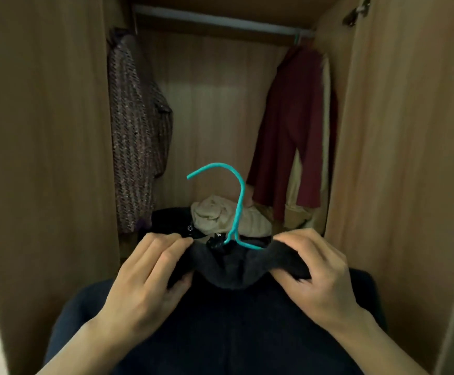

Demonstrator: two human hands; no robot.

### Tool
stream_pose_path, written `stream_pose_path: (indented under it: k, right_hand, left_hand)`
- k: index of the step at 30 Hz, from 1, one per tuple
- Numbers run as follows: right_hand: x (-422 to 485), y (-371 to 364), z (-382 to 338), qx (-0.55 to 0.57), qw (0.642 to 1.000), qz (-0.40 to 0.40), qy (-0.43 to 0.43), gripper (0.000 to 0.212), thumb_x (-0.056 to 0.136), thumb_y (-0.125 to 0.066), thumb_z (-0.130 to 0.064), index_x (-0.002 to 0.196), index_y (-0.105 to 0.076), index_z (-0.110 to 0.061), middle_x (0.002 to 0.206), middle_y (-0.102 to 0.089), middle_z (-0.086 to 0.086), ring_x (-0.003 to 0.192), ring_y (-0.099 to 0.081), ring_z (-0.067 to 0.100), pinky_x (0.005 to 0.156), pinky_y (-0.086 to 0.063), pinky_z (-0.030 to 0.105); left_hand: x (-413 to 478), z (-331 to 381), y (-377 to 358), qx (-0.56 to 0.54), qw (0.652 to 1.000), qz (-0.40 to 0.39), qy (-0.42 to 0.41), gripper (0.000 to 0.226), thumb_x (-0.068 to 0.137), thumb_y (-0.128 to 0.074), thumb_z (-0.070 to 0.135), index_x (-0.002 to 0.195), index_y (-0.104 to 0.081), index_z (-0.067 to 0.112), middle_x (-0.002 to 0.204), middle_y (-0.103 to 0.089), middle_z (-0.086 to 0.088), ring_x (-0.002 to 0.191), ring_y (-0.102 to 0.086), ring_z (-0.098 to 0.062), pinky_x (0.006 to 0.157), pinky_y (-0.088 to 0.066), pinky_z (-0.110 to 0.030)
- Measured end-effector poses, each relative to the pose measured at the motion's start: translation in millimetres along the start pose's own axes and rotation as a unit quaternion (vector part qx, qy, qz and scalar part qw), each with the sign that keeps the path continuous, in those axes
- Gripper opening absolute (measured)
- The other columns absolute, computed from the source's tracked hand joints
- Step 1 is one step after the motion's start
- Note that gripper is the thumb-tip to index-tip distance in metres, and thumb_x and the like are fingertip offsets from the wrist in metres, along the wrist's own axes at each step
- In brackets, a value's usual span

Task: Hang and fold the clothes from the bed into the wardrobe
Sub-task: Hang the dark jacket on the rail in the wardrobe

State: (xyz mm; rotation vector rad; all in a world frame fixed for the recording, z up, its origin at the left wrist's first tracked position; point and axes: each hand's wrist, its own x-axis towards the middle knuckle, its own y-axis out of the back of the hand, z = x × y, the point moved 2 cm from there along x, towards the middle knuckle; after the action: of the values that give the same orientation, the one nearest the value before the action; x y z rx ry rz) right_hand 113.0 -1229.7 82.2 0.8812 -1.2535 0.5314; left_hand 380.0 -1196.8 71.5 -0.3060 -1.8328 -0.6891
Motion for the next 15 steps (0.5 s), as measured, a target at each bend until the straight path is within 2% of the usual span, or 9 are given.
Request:
stream_pose_path:
  k: [5,9,15]
  right_hand:
    - [18.8,32.0,41.5,0.001,0.999,0.001,0.044,0.051,0.072,-0.08,-0.01,0.115,-0.053,-0.012,0.108,-0.057,0.006,0.096,-0.059,0.012,0.083,-0.051,0.02]
    - [31.3,46.2,77.3,-0.022,0.998,-0.002,0.05,0.046,0.077,-0.073,-0.014,0.116,-0.05,-0.015,0.111,-0.053,0.004,0.091,-0.057,0.011,0.08,-0.048,0.016]
    - [79.8,43.1,109.9,-0.085,0.992,0.024,0.09,0.04,0.081,-0.067,-0.015,0.117,-0.049,-0.016,0.109,-0.053,0.005,0.093,-0.056,0.019,0.061,-0.054,0.027]
  left_hand:
    - [49.8,3.1,-29.2,0.015,0.999,0.019,-0.046,0.034,0.091,-0.065,0.012,0.122,-0.054,0.003,0.109,-0.062,-0.014,0.091,-0.061,-0.032,0.08,-0.05,-0.04]
    - [84.9,5.8,-55.8,0.064,0.994,0.047,-0.071,0.033,0.087,-0.066,0.016,0.118,-0.053,0.011,0.112,-0.056,-0.006,0.089,-0.06,-0.03,0.066,-0.047,-0.045]
    - [133.1,-9.3,-76.5,0.102,0.989,0.082,-0.071,0.033,0.085,-0.061,0.006,0.117,-0.051,0.007,0.111,-0.054,-0.011,0.087,-0.059,-0.037,0.067,-0.05,-0.051]
